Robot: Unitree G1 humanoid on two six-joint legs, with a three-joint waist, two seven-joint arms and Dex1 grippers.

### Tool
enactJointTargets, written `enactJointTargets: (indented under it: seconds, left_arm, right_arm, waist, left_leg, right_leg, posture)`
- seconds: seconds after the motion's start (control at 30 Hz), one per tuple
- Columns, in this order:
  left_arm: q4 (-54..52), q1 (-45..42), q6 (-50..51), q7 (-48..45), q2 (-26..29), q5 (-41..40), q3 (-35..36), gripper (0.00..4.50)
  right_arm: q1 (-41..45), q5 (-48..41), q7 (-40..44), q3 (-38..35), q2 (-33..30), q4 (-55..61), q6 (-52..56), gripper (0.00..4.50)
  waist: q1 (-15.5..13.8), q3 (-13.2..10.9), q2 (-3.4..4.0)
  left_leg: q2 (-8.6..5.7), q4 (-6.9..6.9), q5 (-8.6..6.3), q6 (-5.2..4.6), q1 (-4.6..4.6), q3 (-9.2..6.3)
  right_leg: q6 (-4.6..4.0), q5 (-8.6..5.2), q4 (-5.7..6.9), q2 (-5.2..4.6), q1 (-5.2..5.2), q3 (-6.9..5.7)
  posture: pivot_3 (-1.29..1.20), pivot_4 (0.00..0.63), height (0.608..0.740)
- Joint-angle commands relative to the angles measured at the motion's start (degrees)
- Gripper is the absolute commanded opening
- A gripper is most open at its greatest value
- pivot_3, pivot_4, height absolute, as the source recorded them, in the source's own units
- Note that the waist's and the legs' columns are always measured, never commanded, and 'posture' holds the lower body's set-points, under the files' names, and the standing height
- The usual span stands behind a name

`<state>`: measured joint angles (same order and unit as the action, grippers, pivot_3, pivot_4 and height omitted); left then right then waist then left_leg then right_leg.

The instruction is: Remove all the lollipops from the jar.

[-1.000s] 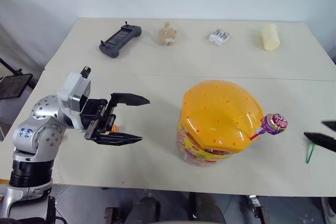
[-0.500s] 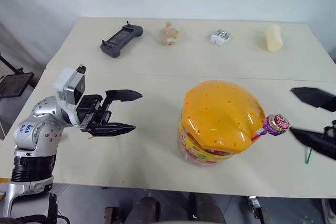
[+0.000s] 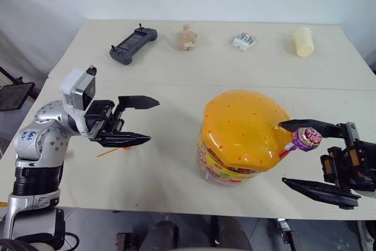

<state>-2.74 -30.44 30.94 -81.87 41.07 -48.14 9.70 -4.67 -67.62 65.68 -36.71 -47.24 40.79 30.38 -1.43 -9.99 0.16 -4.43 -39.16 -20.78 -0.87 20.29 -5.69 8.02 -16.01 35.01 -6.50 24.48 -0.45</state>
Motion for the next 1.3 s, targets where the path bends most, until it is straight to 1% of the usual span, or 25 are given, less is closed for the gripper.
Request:
enactJointTargets:
  seconds: [0.03, 0.2, 0.27, 0.37, 0.4, 0.43, 0.47, 0.53, 0.6, 0.7, 0.77, 0.87, 0.93, 0.97, 1.0, 1.1, 1.17, 1.3]
  left_arm:
    - [-2.36, -0.73, 0.15, 0.09, 0.64, -0.94, 0.97, 4.50]
    - [-2.74, -0.88, 0.36, 0.58, 0.31, -1.04, 1.15, 4.50]
    - [-2.74, -0.96, 0.29, 0.76, 0.17, -1.12, 1.19, 4.50]
    - [-2.89, -1.12, 0.11, 1.10, -0.21, -1.25, 1.21, 4.50]
    - [-2.99, -1.20, 0.18, 1.25, -0.35, -1.36, 1.16, 4.50]
    - [-3.18, -1.27, 0.36, 1.46, -0.54, -1.61, 1.15, 4.50]
    - [-3.26, -1.42, 0.61, 1.68, -0.79, -1.97, 1.20, 4.50]
    - [-3.65, -1.64, 1.69, 1.93, -1.15, -3.26, 1.38, 4.50]
    - [-3.97, -1.83, 2.89, 2.85, -1.53, -4.69, 1.88, 4.50]
    - [-4.43, -1.84, 3.18, 3.51, -1.74, -5.00, 2.06, 4.50]
    - [-4.24, -1.83, 2.63, 3.62, -1.91, -4.68, 1.97, 4.50]
    - [-4.64, -1.56, 1.43, 3.76, -2.15, -3.67, 1.62, 4.50]
    - [-5.29, -1.27, 0.36, 3.69, -2.30, -2.74, 1.18, 4.50]
    - [-5.57, -1.13, -0.31, 3.58, -2.37, -2.26, 0.93, 4.50]
    - [-5.90, -0.94, -0.67, 3.69, -2.54, -2.14, 0.77, 4.50]
    - [-7.45, 0.24, -1.04, 3.38, -2.92, -2.26, 0.05, 4.50]
    - [-8.11, 0.88, -1.27, 3.38, -3.15, -2.16, -0.09, 4.50]
    - [-8.39, 1.80, -1.89, 4.17, -3.61, -1.94, 0.03, 4.50]
  right_arm:
    - [2.18, -1.96, -1.72, 1.07, -0.90, 0.18, -0.66, 3.87]
    - [1.98, -0.92, -1.45, 1.33, -1.56, -1.12, -0.73, 2.17]
    - [2.02, -0.62, -1.51, 1.22, -1.72, -1.38, -1.00, 1.55]
    - [2.03, -0.63, -1.66, 0.65, -1.77, -1.88, -1.26, 0.43]
    - [2.09, -1.04, -2.01, 0.26, -1.63, -2.13, -1.27, 0.12]
    - [2.28, -2.17, -2.62, -0.33, -1.47, -2.54, -1.11, 0.02]
    - [2.62, -4.19, -4.04, -1.31, -1.53, -3.16, -0.56, 0.02]
    - [2.31, -12.85, -9.12, -4.85, -2.45, -4.95, 1.97, 0.02]
    - [2.27, -19.47, -13.44, -7.77, -3.50, -6.47, 3.49, 0.02]
    - [3.11, -25.96, -20.39, -11.11, -4.58, -8.94, 4.10, 0.02]
    - [4.40, -26.79, -25.06, -13.69, -5.12, -13.81, 3.80, 0.02]
    - [4.07, -23.93, -30.75, -17.06, -6.46, -22.31, 5.29, 0.02]
    - [1.34, -18.79, -32.62, -18.02, -9.14, -28.50, 8.23, 0.02]
    - [-0.99, -13.94, -32.41, -17.59, -10.76, -31.32, 9.17, 0.02]
    - [-3.66, -8.03, -31.72, -16.55, -12.32, -33.68, 9.17, 0.02]
    - [-11.72, 12.77, -32.66, -10.20, -17.40, -39.51, 5.21, 0.02]
    - [-14.81, 21.67, -33.07, -6.92, -19.72, -41.59, 4.10, 0.02]
    - [-14.52, 28.17, -30.32, -4.48, -18.64, -43.30, 3.21, 0.02]
  waist:
    - [0.01, 0.00, 0.00]
    - [-0.01, 0.00, 0.00]
    - [-0.03, 0.00, 0.00]
    - [-0.05, 0.00, 0.00]
    - [-0.04, 0.00, 0.00]
    - [-0.03, 0.00, 0.00]
    - [-0.03, 0.00, 0.00]
    - [-0.03, 0.00, 0.00]
    - [-0.03, 0.00, 0.00]
    - [-0.04, 0.00, 0.00]
    - [-0.04, 0.00, -0.01]
    - [-0.03, 0.00, 0.00]
    - [-0.17, 0.00, 0.00]
    - [-0.23, 0.00, 0.00]
    - [-0.24, 0.00, 0.00]
    - [-0.10, 0.00, 0.00]
    - [0.03, 0.00, 0.01]
    - [0.41, 0.03, 0.12]
  left_leg:
    - [0.00, 0.00, 0.00, 0.00, 0.00, 0.00]
    - [0.01, -0.01, 0.00, 0.00, 0.00, 0.00]
    - [0.00, -0.01, 0.00, 0.00, 0.00, 0.00]
    - [0.00, -0.01, 0.00, 0.00, 0.00, 0.00]
    - [0.00, -0.01, 0.00, 0.00, 0.00, 0.00]
    - [0.00, -0.01, 0.00, 0.00, 0.00, 0.00]
    - [0.00, -0.01, 0.00, 0.00, 0.00, 0.00]
    - [0.00, -0.01, 0.00, 0.00, 0.00, 0.00]
    - [0.01, -0.01, 0.00, 0.00, -0.01, -0.01]
    - [0.03, -0.01, 0.00, 0.00, 0.00, -0.01]
    - [0.04, -0.01, 0.00, 0.01, 0.00, -0.01]
    - [0.02, -0.02, 0.00, 0.00, 0.00, 0.01]
    - [0.01, -0.02, 0.00, 0.00, 0.01, 0.01]
    - [0.00, -0.01, 0.01, -0.01, 0.01, 0.01]
    - [0.00, -0.01, 0.01, -0.01, 0.02, 0.01]
    - [-0.06, 0.01, 0.00, -0.06, 0.05, 0.06]
    - [-0.14, 0.02, 0.01, -0.11, 0.04, 0.16]
    - [-0.13, 0.02, 0.02, -0.13, -0.03, 0.34]
  right_leg:
    - [0.00, 0.00, 0.00, 0.00, 0.00, 0.00]
    - [-0.01, 0.00, -0.01, 0.00, 0.01, 0.00]
    - [-0.01, 0.00, -0.01, -0.01, 0.00, 0.00]
    - [-0.01, 0.00, -0.02, -0.01, 0.00, 0.00]
    - [-0.01, 0.00, -0.02, -0.01, 0.00, 0.00]
    - [-0.01, 0.00, -0.01, 0.00, 0.00, 0.00]
    - [-0.01, 0.00, -0.01, -0.01, 0.00, 0.00]
    - [-0.01, 0.00, -0.02, -0.01, 0.00, 0.01]
    - [-0.01, 0.00, -0.02, -0.05, -0.01, 0.01]
    - [-0.02, 0.01, -0.02, -0.05, -0.01, 0.02]
    - [-0.03, 0.01, -0.03, -0.05, -0.01, 0.02]
    - [-0.03, 0.01, -0.04, -0.04, -0.02, 0.01]
    - [-0.03, 0.01, -0.02, -0.03, -0.02, 0.01]
    - [-0.03, 0.01, -0.03, -0.03, -0.02, 0.01]
    - [-0.03, 0.01, -0.03, -0.03, -0.02, 0.01]
    - [-0.03, 0.00, -0.04, 0.08, 0.01, 0.01]
    - [-0.03, 0.00, -0.05, 0.10, 0.07, 0.09]
    - [-0.02, 0.01, -0.04, 0.13, 0.09, 0.24]
  posture:
    - [0.00, 0.150, 0.740]
    - [0.00, 0.150, 0.740]
    - [0.00, 0.150, 0.740]
    - [0.00, 0.150, 0.740]
    - [0.00, 0.150, 0.740]
    - [0.00, 0.150, 0.740]
    - [0.00, 0.150, 0.740]
    - [0.00, 0.150, 0.740]
    - [0.00, 0.150, 0.740]
    - [0.00, 0.150, 0.740]
    - [0.00, 0.150, 0.740]
    - [0.00, 0.150, 0.740]
    - [0.00, 0.150, 0.740]
    - [0.00, 0.150, 0.740]
    - [0.00, 0.150, 0.740]
    - [0.00, 0.150, 0.740]
    - [0.00, 0.150, 0.740]
    - [0.00, 0.150, 0.740]
